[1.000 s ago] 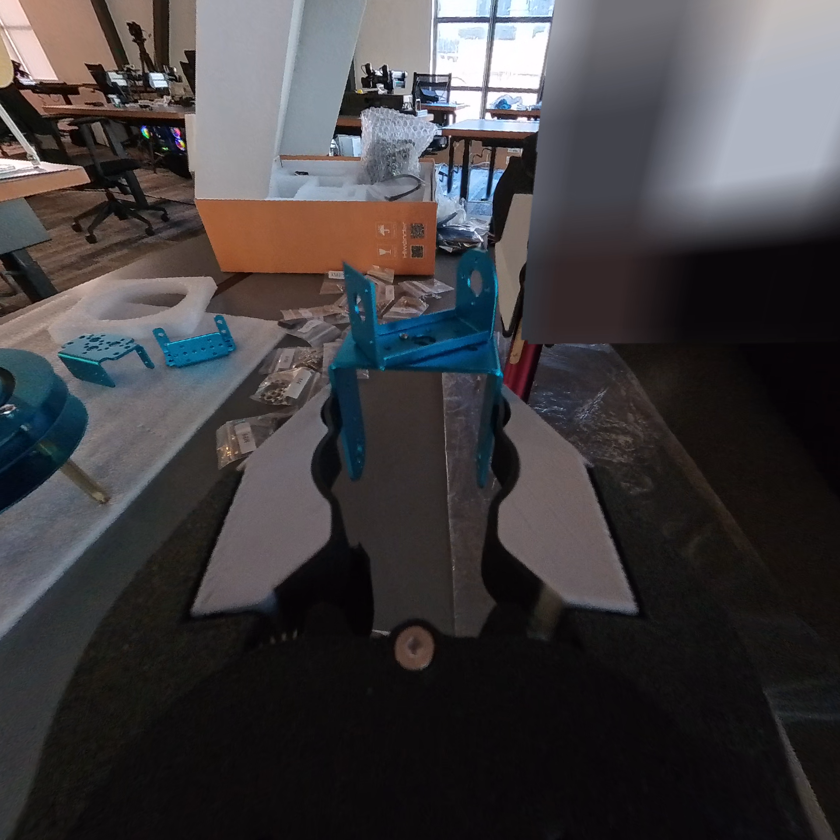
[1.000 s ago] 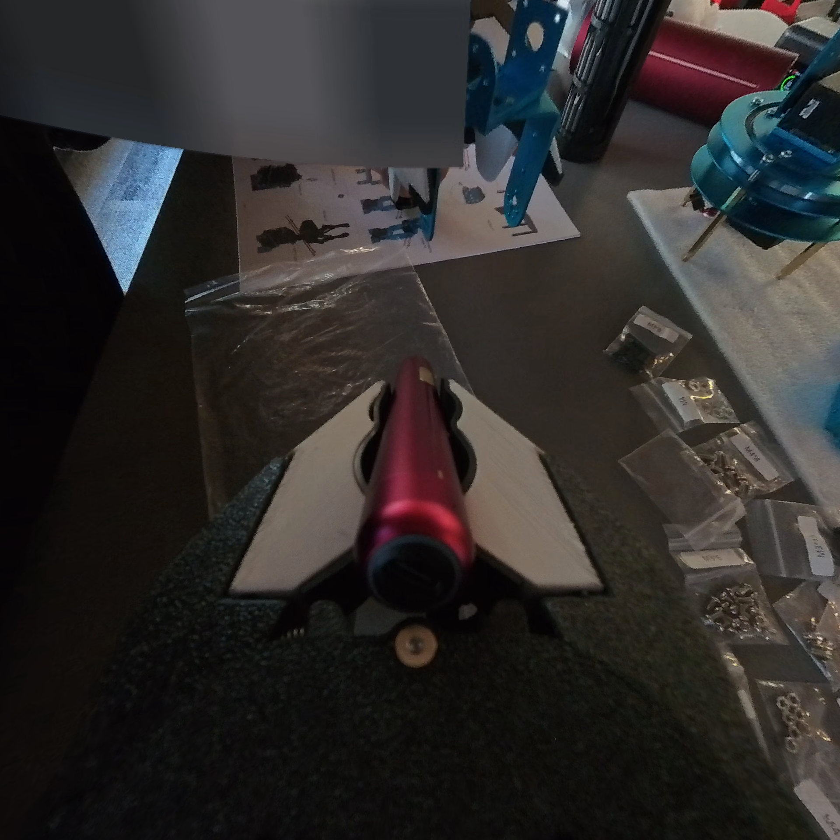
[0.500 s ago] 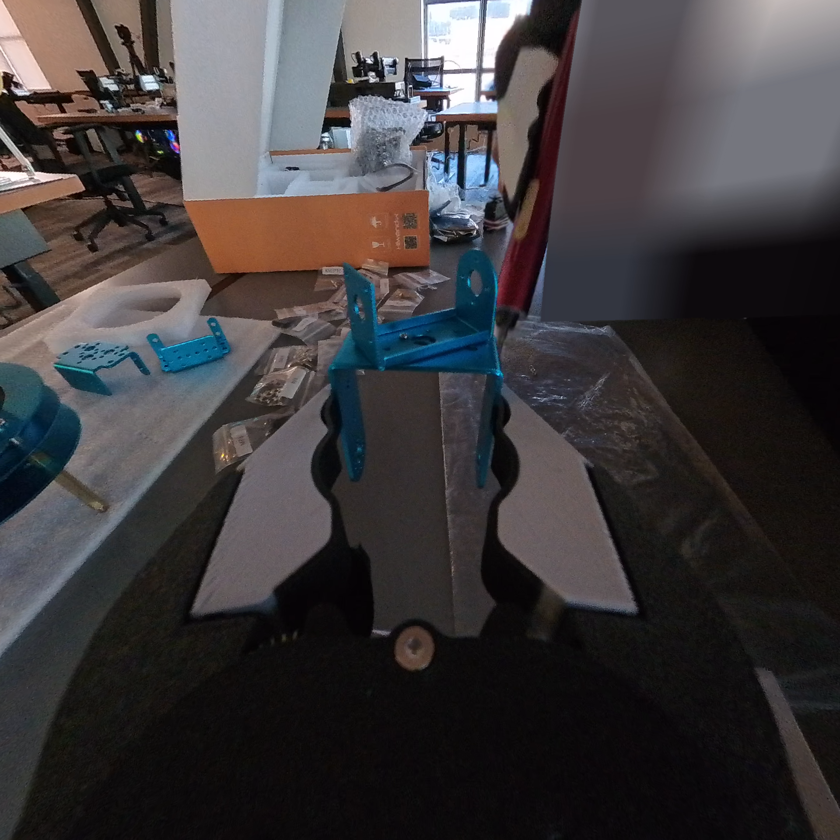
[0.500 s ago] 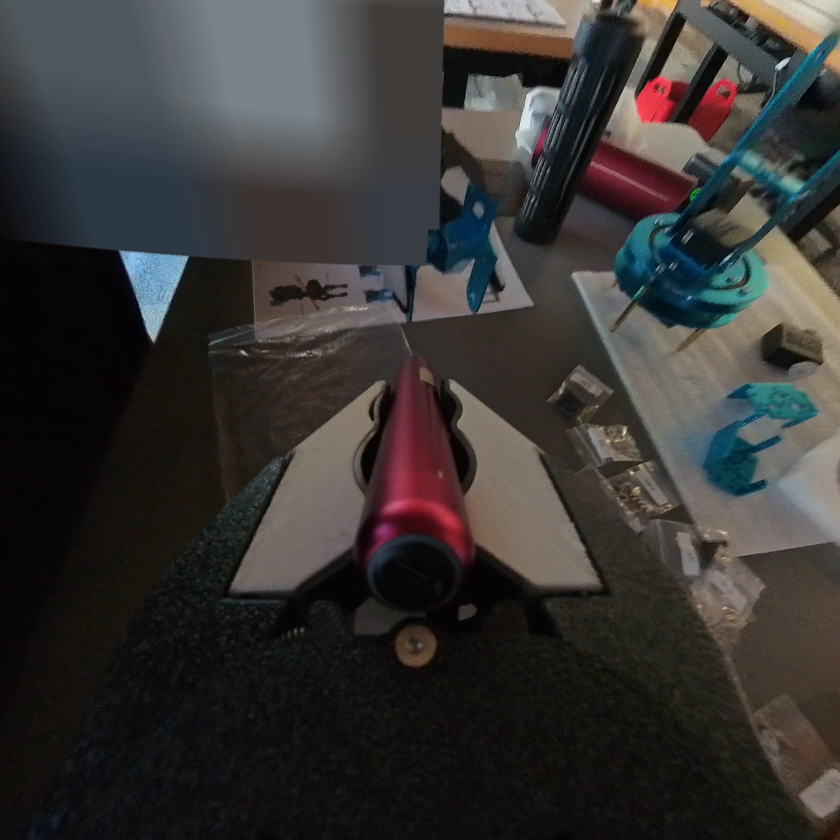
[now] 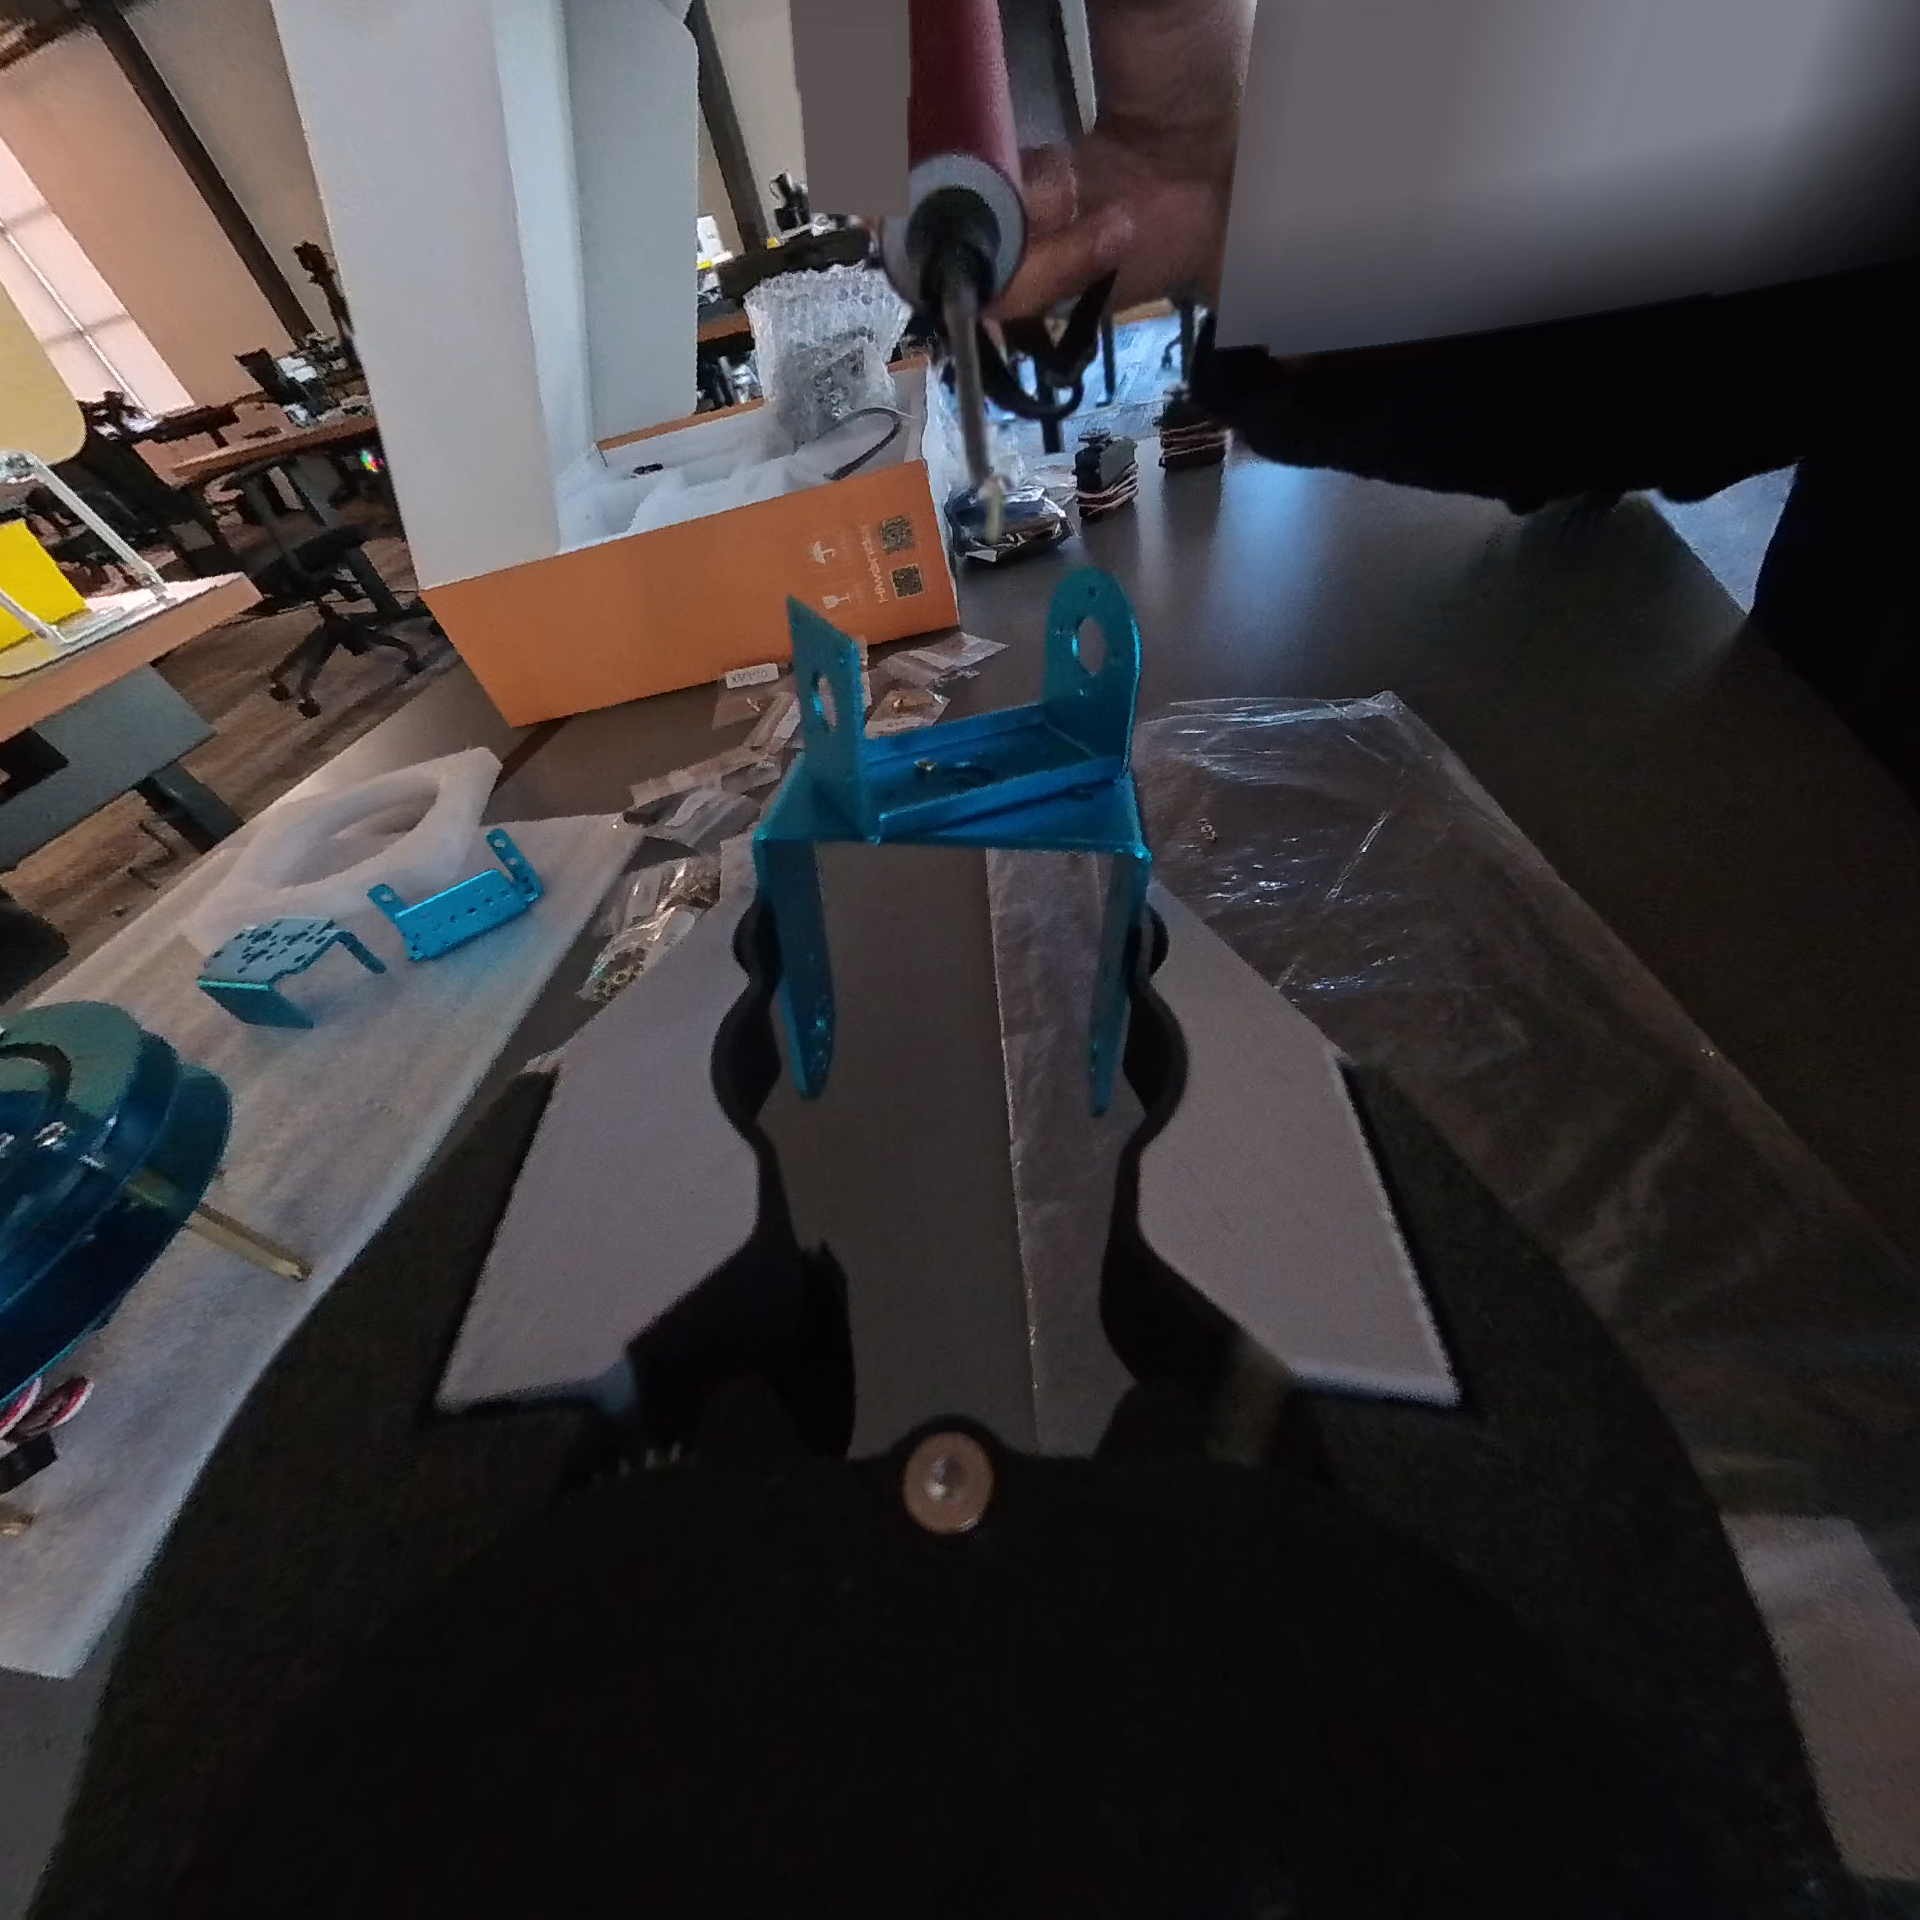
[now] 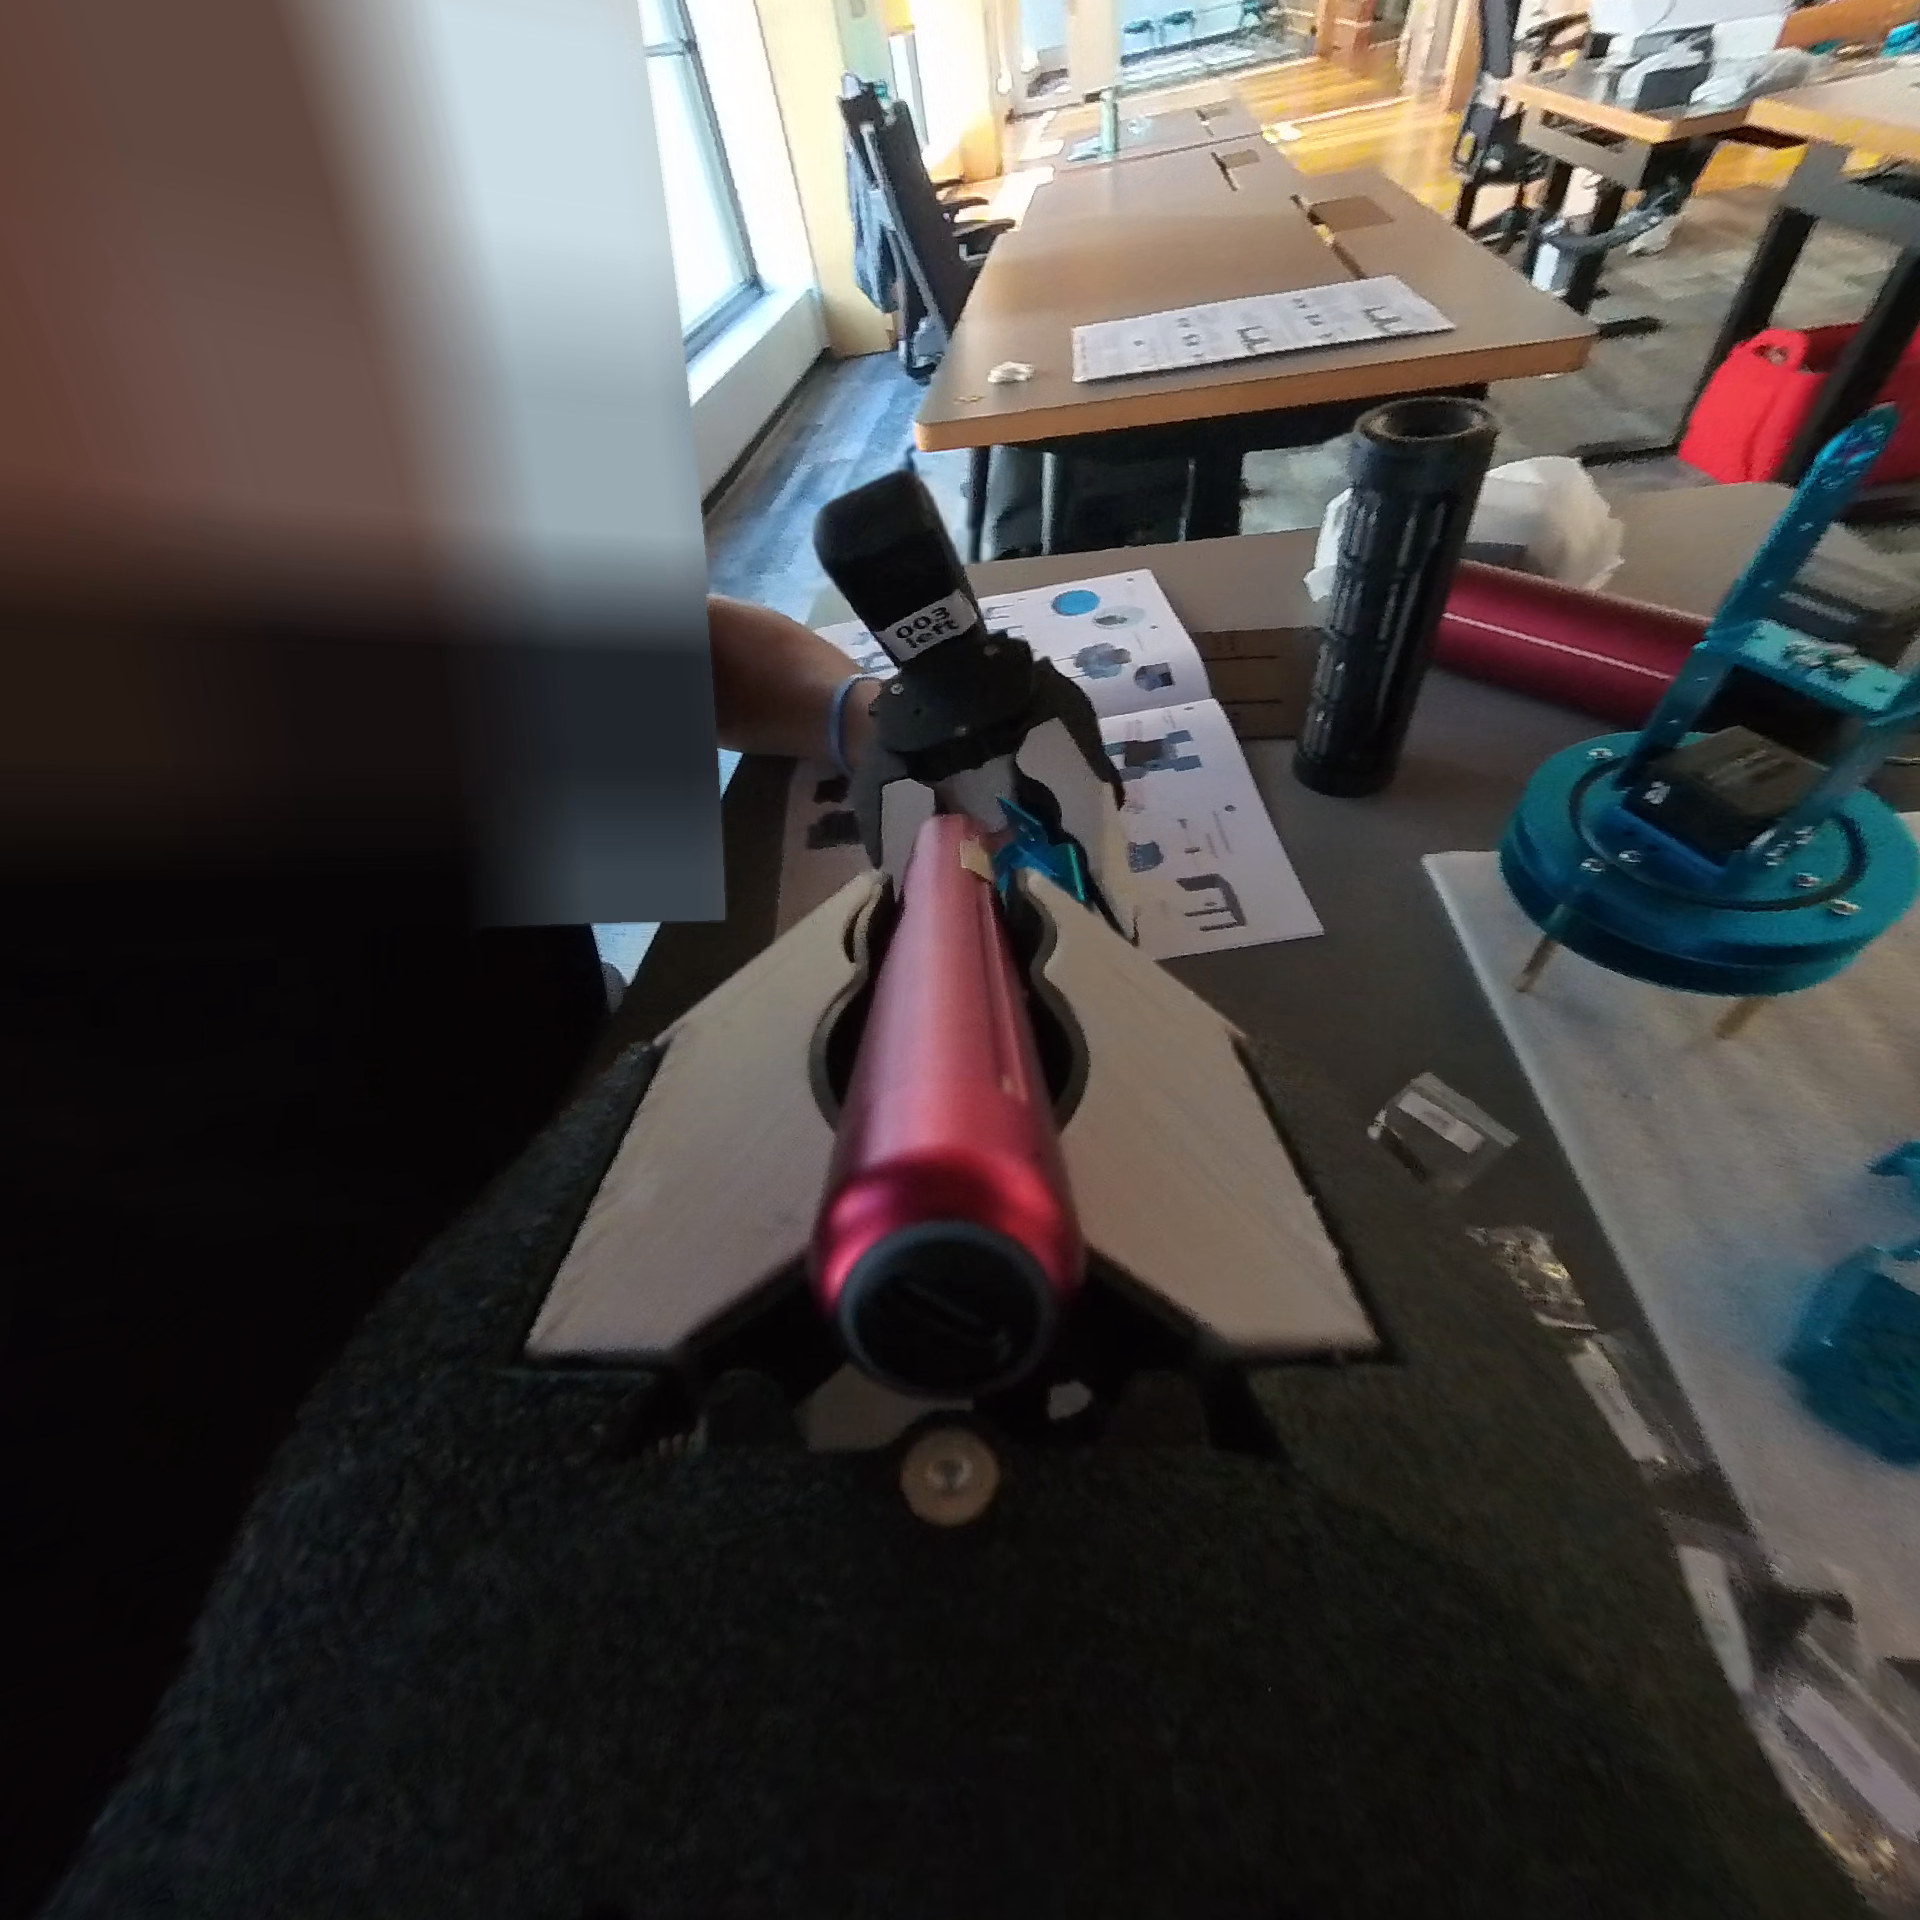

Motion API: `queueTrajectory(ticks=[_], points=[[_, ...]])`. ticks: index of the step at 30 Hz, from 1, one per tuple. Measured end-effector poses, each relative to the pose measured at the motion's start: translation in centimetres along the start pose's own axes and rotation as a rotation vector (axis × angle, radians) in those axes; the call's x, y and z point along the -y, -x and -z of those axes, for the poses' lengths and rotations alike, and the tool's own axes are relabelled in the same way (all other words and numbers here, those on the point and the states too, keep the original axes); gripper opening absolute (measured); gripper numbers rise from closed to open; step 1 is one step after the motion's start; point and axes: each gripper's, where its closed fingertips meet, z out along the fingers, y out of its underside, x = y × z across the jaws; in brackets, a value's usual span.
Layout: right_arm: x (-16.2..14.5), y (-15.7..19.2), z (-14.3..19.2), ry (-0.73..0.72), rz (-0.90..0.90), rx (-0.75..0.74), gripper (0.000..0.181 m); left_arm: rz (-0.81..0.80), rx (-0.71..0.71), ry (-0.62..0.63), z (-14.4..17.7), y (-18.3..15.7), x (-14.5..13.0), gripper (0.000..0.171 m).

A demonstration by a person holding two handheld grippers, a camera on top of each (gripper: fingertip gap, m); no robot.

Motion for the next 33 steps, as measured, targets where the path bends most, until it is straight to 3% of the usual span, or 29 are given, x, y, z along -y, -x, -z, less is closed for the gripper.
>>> queueTrajectory(ticks=[24, 33], points=[[-2.4, -1.2, -1.8, 0.071, 0.018, -0.003, 0.021, 0.025, -0.008, -0.005, 0.1, 0.1, -0.1, 0.066], [0.2, -1.3, -1.7, -0.090, 0.096, -0.079, 0.021, 0.009, 0.101, -0.060, 0.4, 1.5, 0.8, 0.066]])
